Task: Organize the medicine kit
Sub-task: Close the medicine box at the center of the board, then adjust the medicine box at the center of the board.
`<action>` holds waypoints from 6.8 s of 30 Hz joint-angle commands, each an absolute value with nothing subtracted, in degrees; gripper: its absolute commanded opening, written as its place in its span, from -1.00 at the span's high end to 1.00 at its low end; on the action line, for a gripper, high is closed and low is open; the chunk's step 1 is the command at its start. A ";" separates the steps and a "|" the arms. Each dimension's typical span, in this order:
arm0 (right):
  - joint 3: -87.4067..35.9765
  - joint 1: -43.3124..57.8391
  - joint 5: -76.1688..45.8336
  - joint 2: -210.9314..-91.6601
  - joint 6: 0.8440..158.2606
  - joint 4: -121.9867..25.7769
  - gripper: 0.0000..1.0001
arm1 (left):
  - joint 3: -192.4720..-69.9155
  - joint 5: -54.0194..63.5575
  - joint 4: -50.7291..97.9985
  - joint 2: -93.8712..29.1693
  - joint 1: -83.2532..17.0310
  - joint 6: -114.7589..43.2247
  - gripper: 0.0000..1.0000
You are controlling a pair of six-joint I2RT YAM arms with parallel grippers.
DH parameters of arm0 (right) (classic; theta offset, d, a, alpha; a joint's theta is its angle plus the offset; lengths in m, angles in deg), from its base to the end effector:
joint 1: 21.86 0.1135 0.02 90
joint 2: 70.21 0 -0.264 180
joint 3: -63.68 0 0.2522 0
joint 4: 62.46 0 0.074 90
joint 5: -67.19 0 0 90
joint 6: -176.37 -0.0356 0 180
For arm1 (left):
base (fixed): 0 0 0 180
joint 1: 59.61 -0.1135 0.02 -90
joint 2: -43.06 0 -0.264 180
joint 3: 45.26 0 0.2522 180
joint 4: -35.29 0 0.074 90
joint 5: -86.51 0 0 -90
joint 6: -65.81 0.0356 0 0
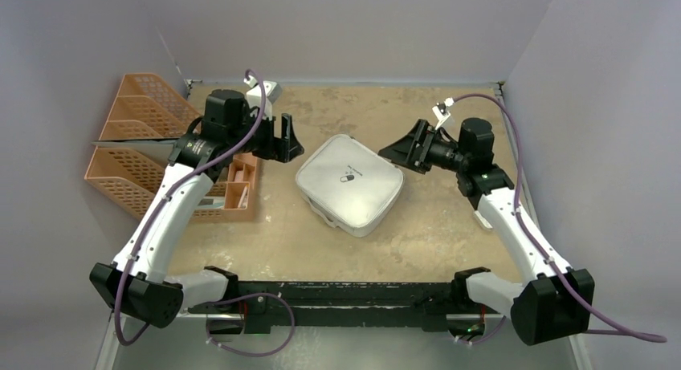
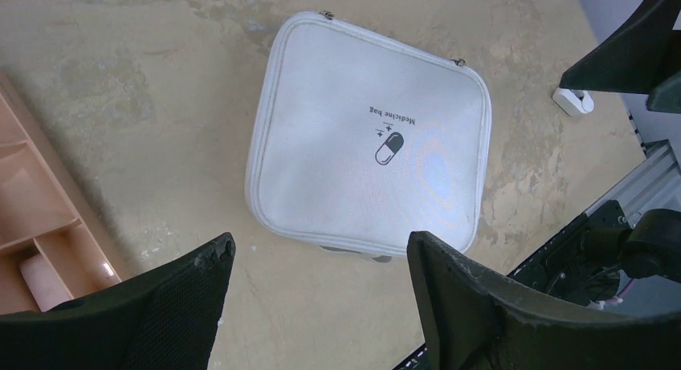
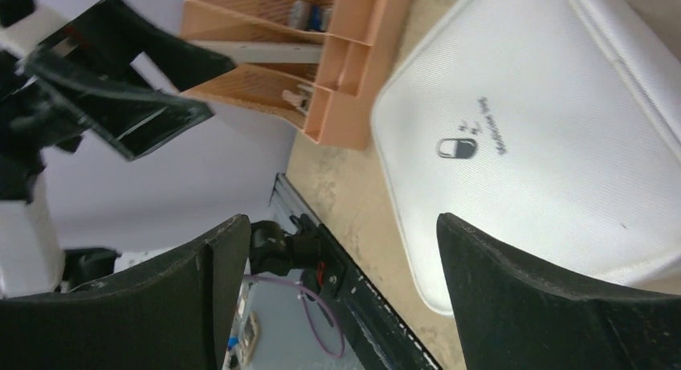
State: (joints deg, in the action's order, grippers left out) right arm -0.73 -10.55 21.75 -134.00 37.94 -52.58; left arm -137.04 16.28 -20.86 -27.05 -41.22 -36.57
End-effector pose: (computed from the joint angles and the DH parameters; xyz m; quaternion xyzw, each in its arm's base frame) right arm 0.2438 0.0742 0.3371 -0.0084 0.7465 0.5490 0.3759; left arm 0.2364 -0.0913 0.3940 0.1256 0.8664 -0.2682 0.4021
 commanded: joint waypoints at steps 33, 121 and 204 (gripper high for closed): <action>6.52 0.66 0.64 -146.61 39.74 -44.53 -0.21 | -128.04 18.33 -17.08 -41.96 -41.18 -37.37 -0.19; -3.49 -3.02 -23.75 -146.75 54.14 -19.75 -0.16 | -142.52 10.71 -18.85 -52.07 -42.30 -34.55 -0.31; 8.20 -14.70 6.67 -133.93 37.76 -34.06 -0.35 | -164.23 39.81 -16.66 -77.71 -37.55 -31.34 -0.34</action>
